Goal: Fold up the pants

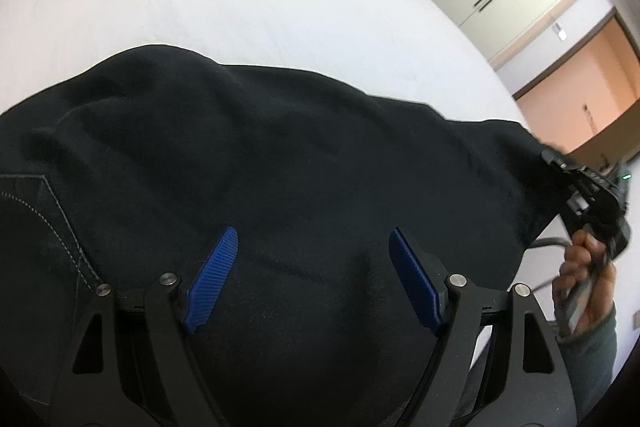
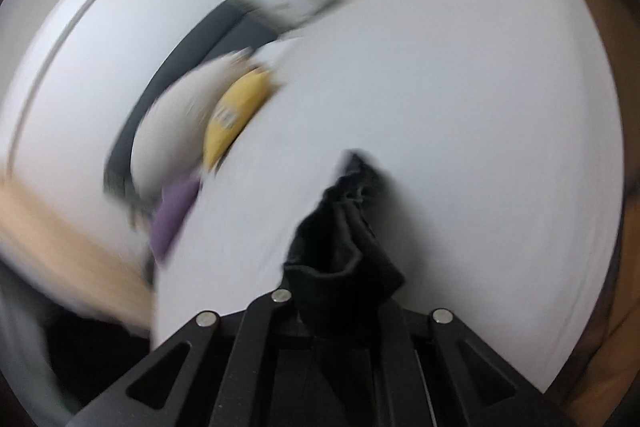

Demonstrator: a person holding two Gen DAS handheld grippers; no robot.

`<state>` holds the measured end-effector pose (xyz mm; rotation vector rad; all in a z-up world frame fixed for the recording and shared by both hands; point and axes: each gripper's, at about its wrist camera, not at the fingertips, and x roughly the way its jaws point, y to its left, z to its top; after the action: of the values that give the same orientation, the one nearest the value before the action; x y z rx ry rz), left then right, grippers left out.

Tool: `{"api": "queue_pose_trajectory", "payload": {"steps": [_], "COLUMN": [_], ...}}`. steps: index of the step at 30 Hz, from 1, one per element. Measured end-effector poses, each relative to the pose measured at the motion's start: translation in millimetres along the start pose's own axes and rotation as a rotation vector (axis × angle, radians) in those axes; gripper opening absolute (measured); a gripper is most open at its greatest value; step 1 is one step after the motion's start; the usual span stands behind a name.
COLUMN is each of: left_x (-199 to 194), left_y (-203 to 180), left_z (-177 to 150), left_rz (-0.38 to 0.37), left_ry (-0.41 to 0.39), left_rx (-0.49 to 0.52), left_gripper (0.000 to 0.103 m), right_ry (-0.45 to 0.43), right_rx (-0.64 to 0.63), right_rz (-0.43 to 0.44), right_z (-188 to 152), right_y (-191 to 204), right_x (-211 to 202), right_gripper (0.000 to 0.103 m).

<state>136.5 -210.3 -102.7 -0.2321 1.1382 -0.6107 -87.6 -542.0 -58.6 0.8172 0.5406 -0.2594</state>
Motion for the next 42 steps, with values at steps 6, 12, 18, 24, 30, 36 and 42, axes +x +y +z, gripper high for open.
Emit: {"api": "queue_pose_trajectory", "payload": {"steps": [6,12,18,24,30,36,42], "left_x": [-16.5,-25.7,-13.6,15.2,42.6,40.9,1.9], "left_y": [18.4,40.6,28.4,8.1,-10.1,-9.9,-9.1], "left_z": [2.5,4.5,15.5,46.4,66.3,65.7,69.7], "left_rz": [-0.091,-0.196,-0.308,-0.363,-0.401,-0.373,-0.302], "left_ry": [-0.024,-0.017,0.034,0.147,0.237,0.298,0.295], "left_rx": [-0.114,-0.245,-0.305,-0.314,-0.270,-0.158,0.080], "left_gripper": [0.078,0.082,0.087,0.094,0.079,0.008,0.007], "right_ry": [0.149,0.219,0.102,0.028,0.020,0.015,0.002], "right_rx": [-0.755,-1.098,-1.132,-1.224,-1.282,-1.296,-1.366], "right_rz": [-0.058,-0.184,-0.209,-0.212,-0.185,-0.160,-0.091], "right_z": [-103.6,-187.6,-187.4,-203.3,-219.9,-221.1,-233.2], "right_y": [148.6,167.0,176.5,185.0,191.8,199.2,223.0], "right_x": [34.6,60.3,39.1,27.1,22.0,18.6,14.5], "right_gripper": [0.006,0.006,0.006,0.006,0.006,0.007,0.006]}}
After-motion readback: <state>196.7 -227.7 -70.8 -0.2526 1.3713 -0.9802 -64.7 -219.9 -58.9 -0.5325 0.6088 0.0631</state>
